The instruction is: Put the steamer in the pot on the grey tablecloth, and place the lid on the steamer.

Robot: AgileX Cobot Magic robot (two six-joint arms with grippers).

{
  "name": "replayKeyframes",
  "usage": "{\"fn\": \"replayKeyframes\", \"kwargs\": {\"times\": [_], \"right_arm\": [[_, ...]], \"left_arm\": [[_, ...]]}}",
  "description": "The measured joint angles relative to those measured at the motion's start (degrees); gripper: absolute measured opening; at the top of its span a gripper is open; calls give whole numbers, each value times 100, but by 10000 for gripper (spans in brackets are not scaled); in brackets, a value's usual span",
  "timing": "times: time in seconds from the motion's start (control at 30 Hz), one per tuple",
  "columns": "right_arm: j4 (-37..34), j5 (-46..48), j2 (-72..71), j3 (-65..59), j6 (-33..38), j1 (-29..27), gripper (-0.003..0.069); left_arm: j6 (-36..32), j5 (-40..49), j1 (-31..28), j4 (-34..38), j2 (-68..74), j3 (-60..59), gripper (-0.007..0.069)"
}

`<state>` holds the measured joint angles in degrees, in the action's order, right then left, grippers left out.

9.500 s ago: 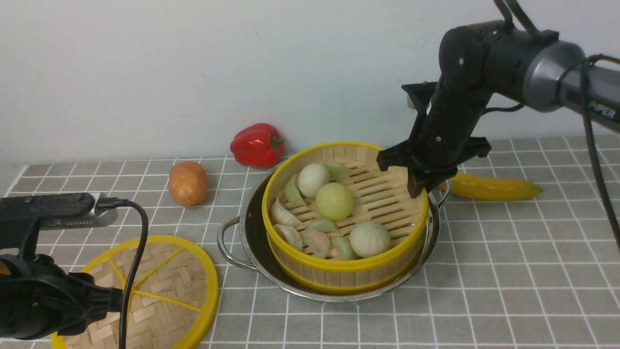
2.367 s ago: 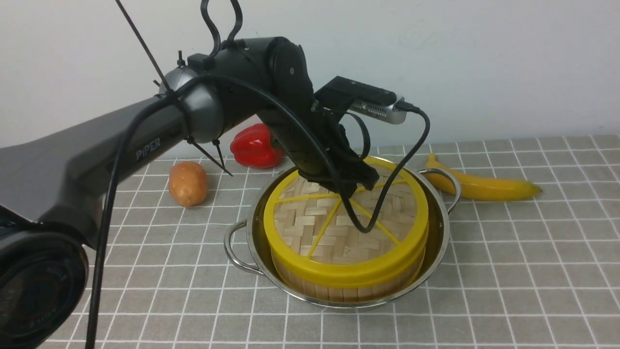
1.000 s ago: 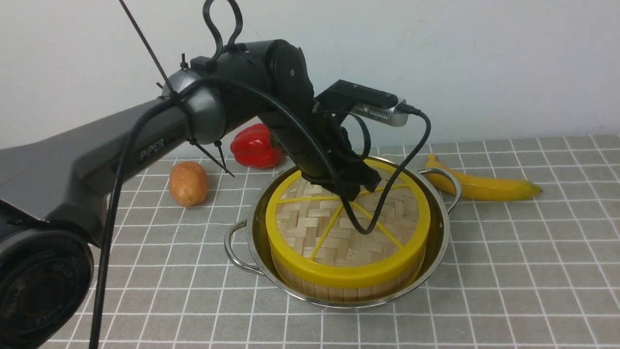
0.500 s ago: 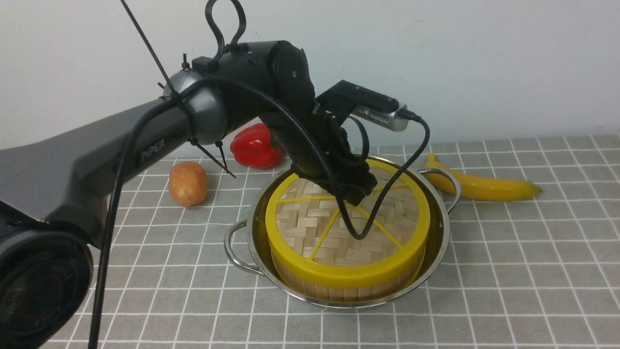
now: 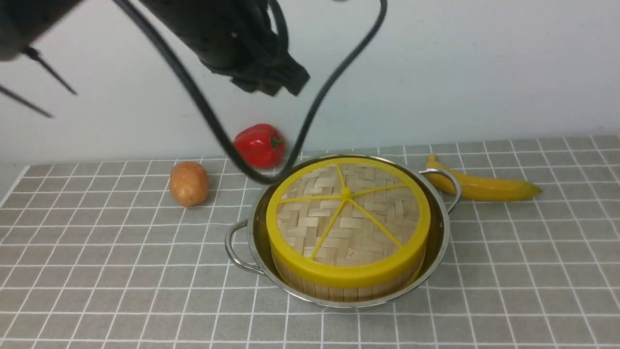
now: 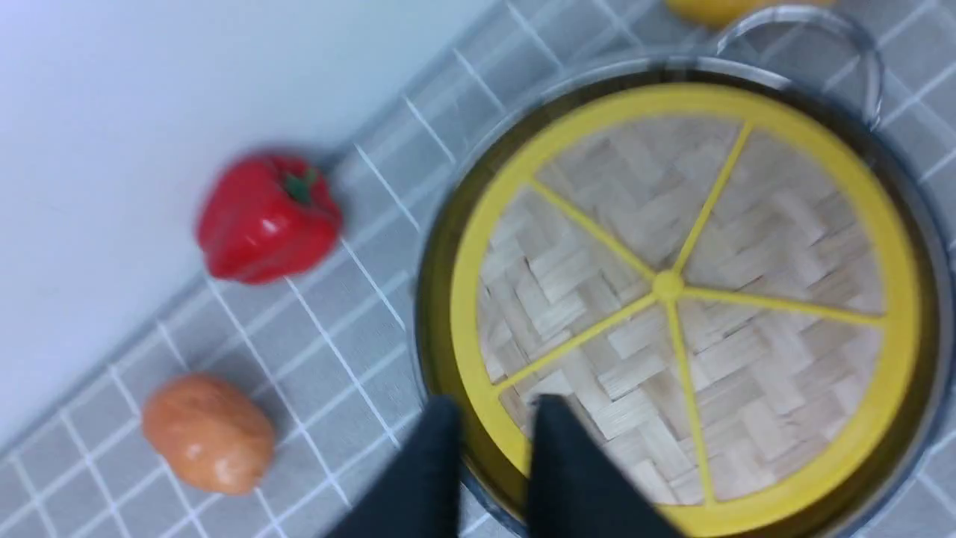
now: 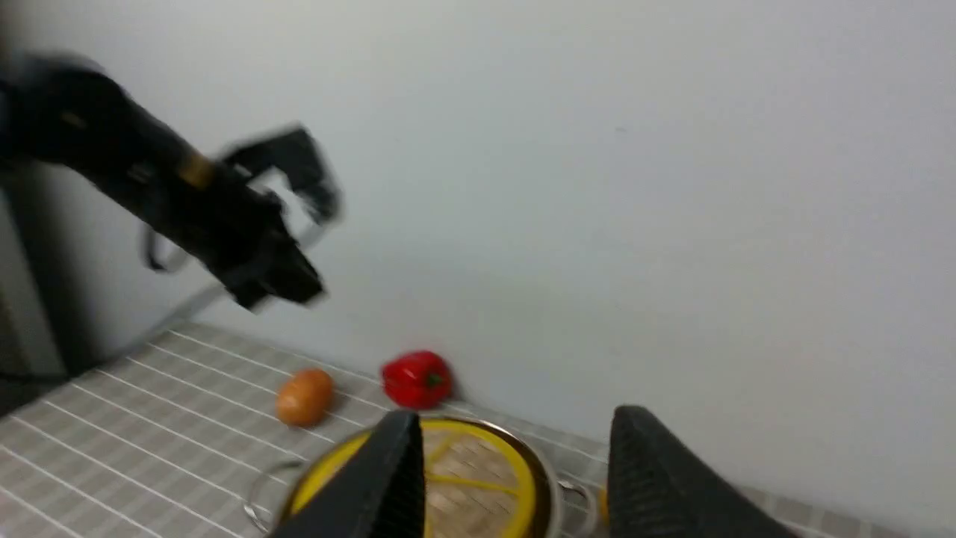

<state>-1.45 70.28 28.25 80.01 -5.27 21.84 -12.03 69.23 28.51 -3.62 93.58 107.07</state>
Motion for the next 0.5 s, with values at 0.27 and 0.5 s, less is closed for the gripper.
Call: {"fn": "replayKeyframes", "kwargs": {"times": [0.27, 0.5], "right_arm": [[1433, -108, -2024, -2573, -631, 0, 132], [1713, -336, -2855, -3976, -754, 0, -14]], "left_arm": [[-76, 13, 0, 362, -1824, -1054, -23], [-524, -92, 0, 485, -3663, -3133, -23]]}}
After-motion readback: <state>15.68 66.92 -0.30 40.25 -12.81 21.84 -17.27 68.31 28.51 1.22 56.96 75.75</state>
